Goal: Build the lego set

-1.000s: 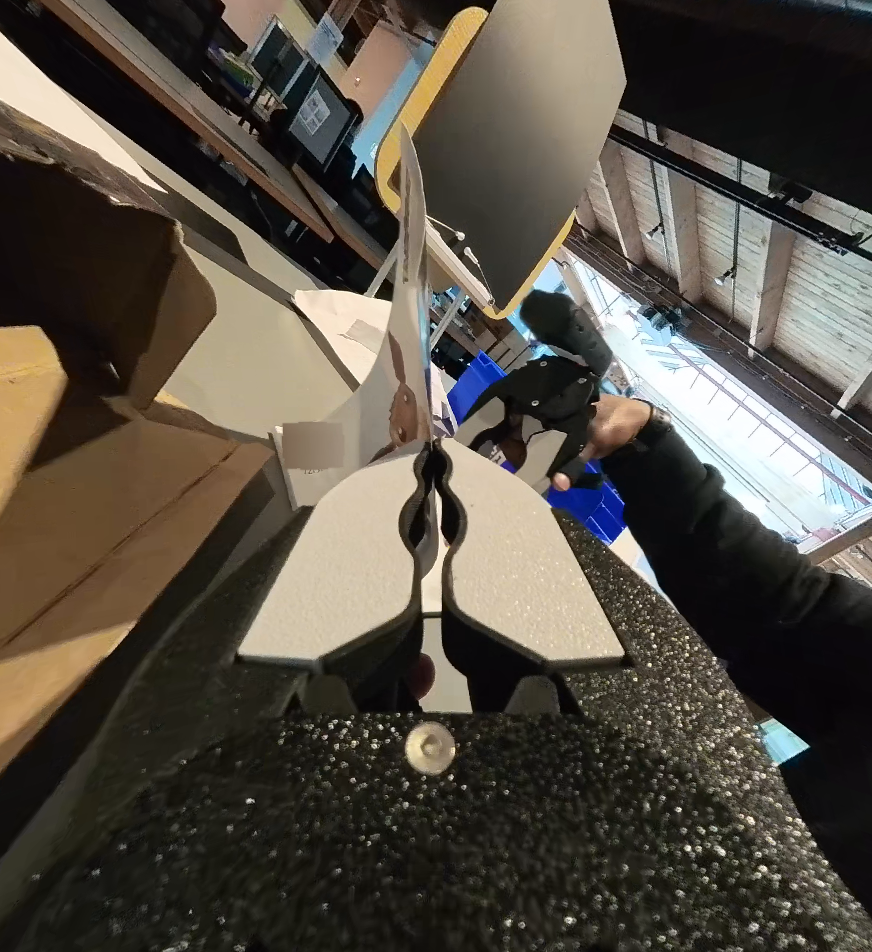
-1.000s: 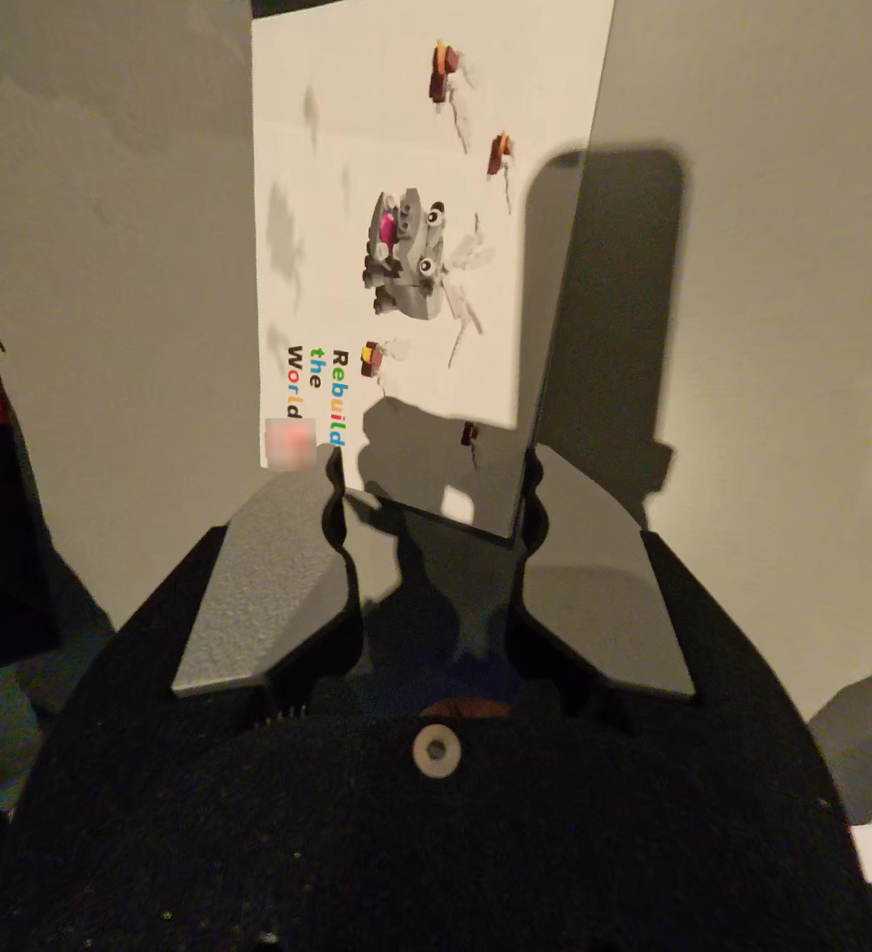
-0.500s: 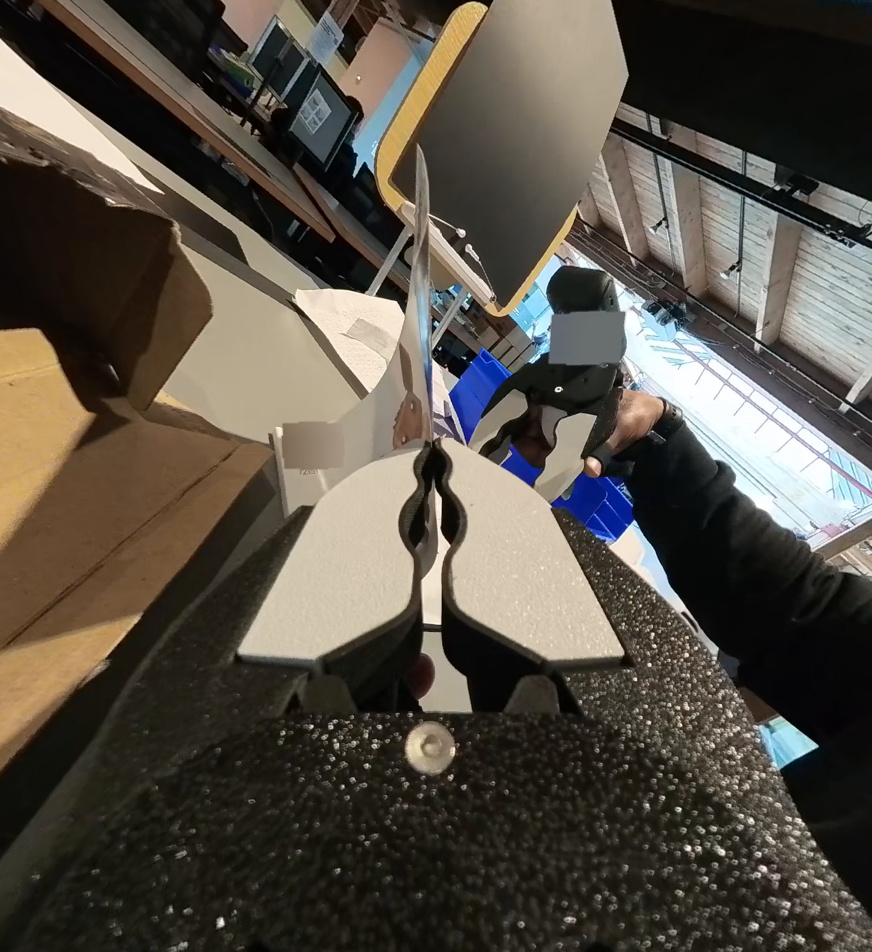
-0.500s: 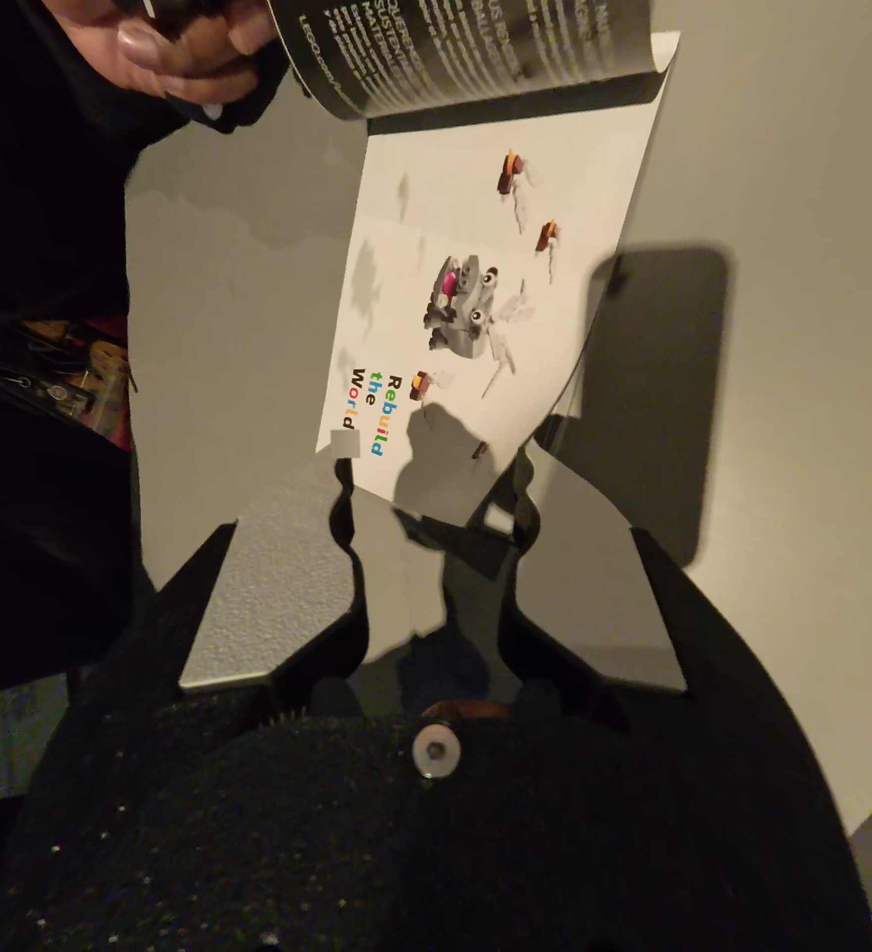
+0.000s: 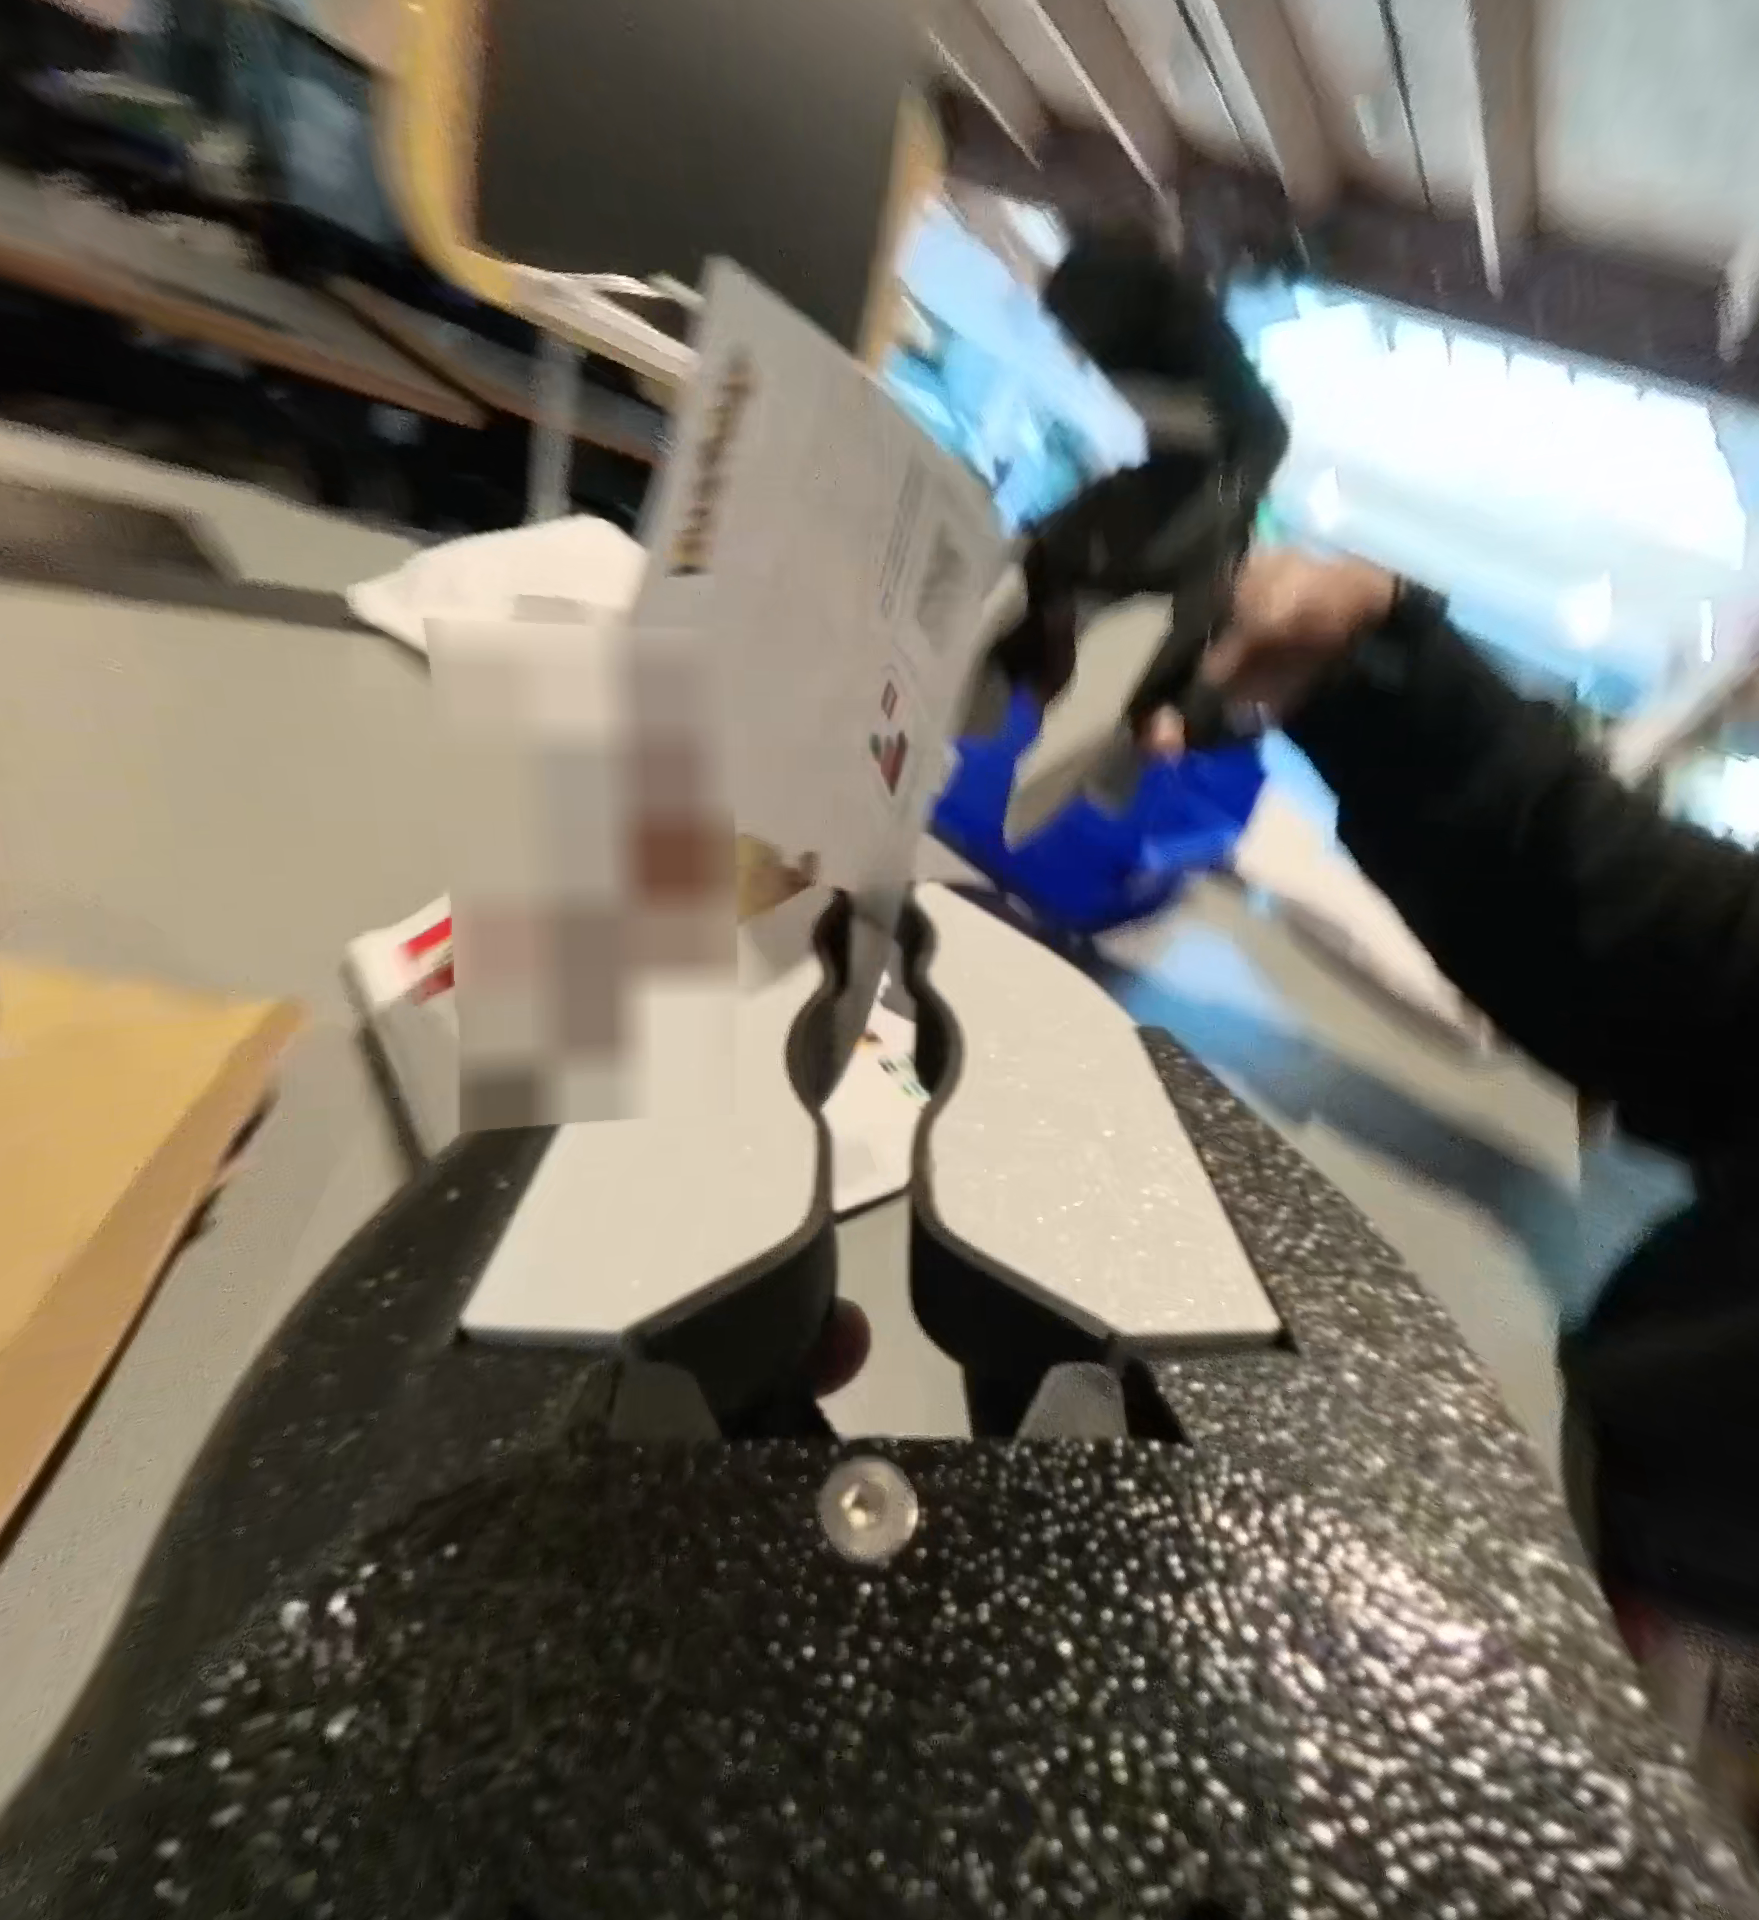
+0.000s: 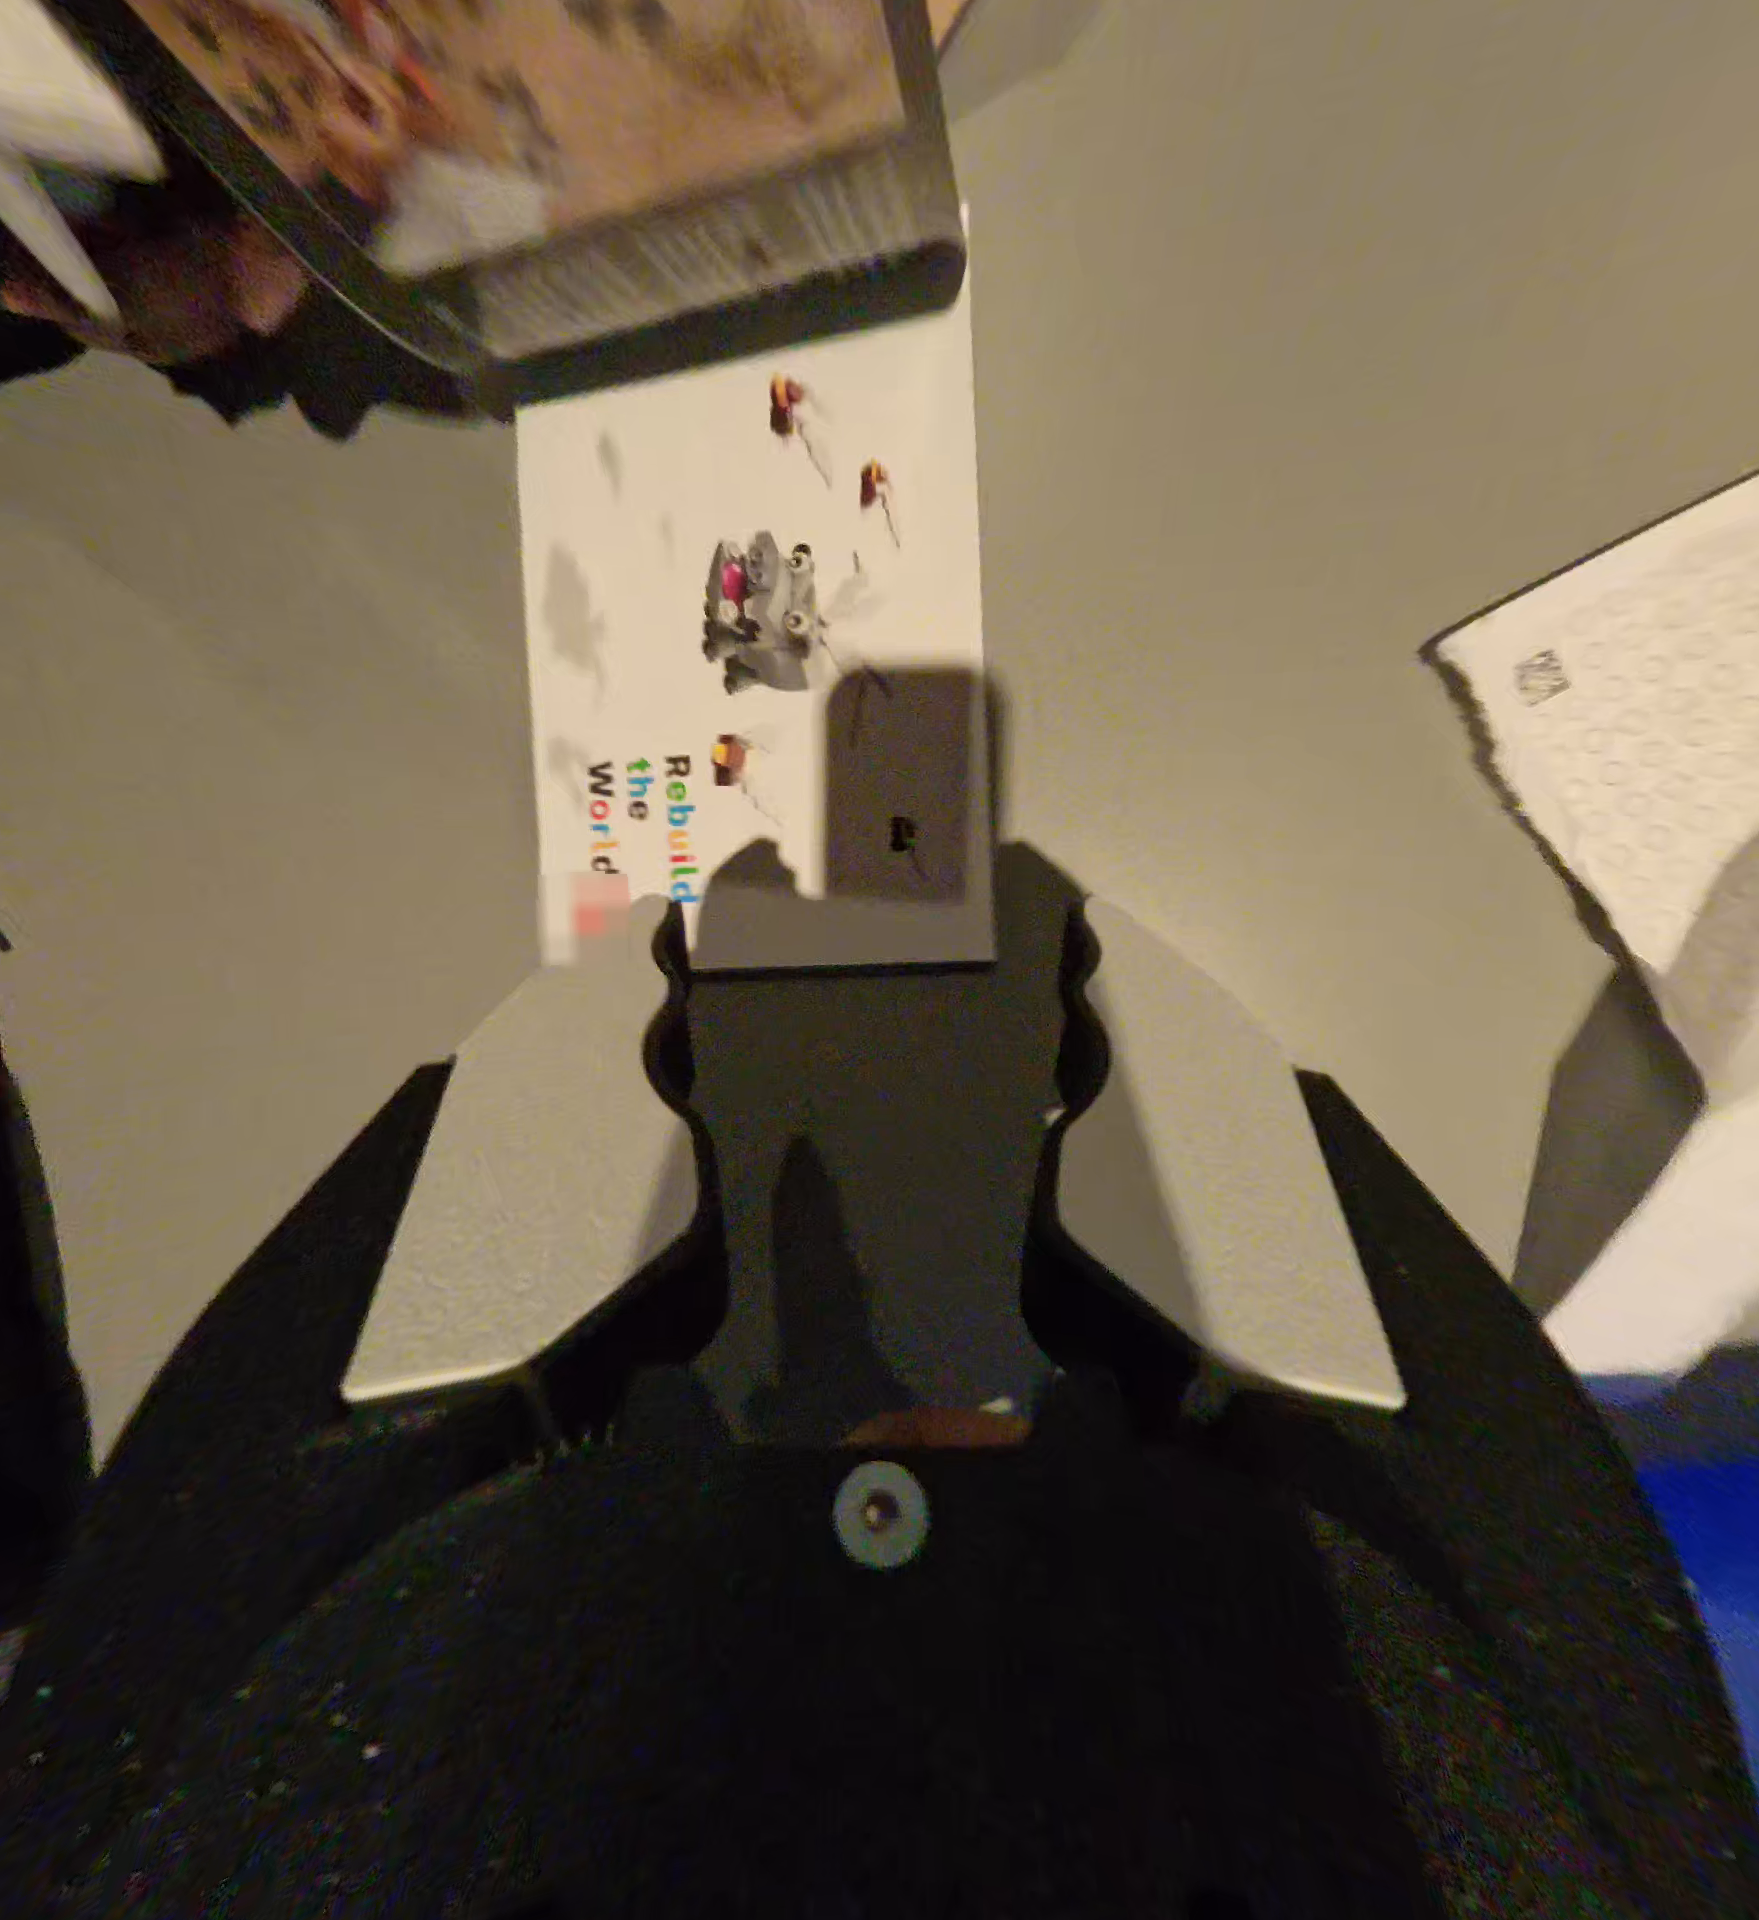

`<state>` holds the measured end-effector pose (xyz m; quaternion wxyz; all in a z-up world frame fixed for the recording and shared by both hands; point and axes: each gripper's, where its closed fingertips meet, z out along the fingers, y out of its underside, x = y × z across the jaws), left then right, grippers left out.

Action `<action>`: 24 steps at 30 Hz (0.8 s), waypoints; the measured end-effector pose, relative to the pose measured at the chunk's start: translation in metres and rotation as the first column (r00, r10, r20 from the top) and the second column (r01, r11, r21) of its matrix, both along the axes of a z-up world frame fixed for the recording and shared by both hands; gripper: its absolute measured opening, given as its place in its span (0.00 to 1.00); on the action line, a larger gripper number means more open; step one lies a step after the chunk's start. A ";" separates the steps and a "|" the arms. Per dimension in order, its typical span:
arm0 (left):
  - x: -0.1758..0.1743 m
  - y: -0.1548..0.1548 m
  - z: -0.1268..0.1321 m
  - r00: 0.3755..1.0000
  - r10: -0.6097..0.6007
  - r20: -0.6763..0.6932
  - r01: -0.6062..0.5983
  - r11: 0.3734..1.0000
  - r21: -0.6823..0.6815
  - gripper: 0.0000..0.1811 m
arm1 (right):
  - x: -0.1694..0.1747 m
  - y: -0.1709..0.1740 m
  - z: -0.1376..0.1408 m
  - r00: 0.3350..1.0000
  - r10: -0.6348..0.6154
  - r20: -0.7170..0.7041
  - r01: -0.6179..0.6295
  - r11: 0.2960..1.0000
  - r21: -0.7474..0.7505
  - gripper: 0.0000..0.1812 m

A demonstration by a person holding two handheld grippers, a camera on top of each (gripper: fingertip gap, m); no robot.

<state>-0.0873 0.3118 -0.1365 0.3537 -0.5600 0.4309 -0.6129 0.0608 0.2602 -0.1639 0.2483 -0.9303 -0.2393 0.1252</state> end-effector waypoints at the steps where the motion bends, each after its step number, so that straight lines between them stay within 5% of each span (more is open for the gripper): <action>1: 0.000 -0.011 0.000 0.999 -0.048 -0.016 0.049 0.997 0.065 0.08 | -0.004 -0.006 0.010 1.000 -0.014 0.006 0.013 0.999 0.046 0.38; 4: -0.015 -0.046 0.018 0.972 -0.233 -0.024 0.234 0.958 0.168 0.26 | -0.015 -0.035 0.033 0.999 -0.049 0.012 0.046 0.986 0.159 0.39; 6: -0.033 -0.060 0.045 0.941 -0.335 0.048 0.320 0.927 0.195 0.29 | -0.020 -0.058 0.040 0.997 -0.075 0.014 0.071 0.975 0.209 0.39; 10: -0.013 -0.001 0.069 0.996 -0.087 0.025 0.084 0.990 0.113 0.21 | -0.040 -0.091 0.037 0.995 -0.090 -0.053 0.101 0.957 0.274 0.37; 13: 0.038 0.016 0.041 0.985 -0.062 -0.161 0.098 0.969 0.227 0.22 | -0.057 -0.101 0.026 0.988 -0.090 -0.125 0.125 0.943 0.310 0.36; 17: 0.106 0.031 -0.030 0.885 -0.006 -0.465 0.168 0.936 0.308 0.23 | -0.087 -0.112 0.021 0.970 -0.084 -0.226 0.166 0.913 0.372 0.35; 21: 0.117 0.027 -0.101 0.686 -0.032 -0.727 0.305 0.920 0.247 0.23 | -0.122 -0.147 0.012 0.973 -0.063 -0.222 0.147 0.910 0.387 0.34; 24: 0.112 0.009 -0.100 0.691 -0.030 -0.722 0.310 0.915 0.258 0.21 | -0.139 -0.178 0.009 0.971 -0.060 -0.231 0.151 0.905 0.397 0.36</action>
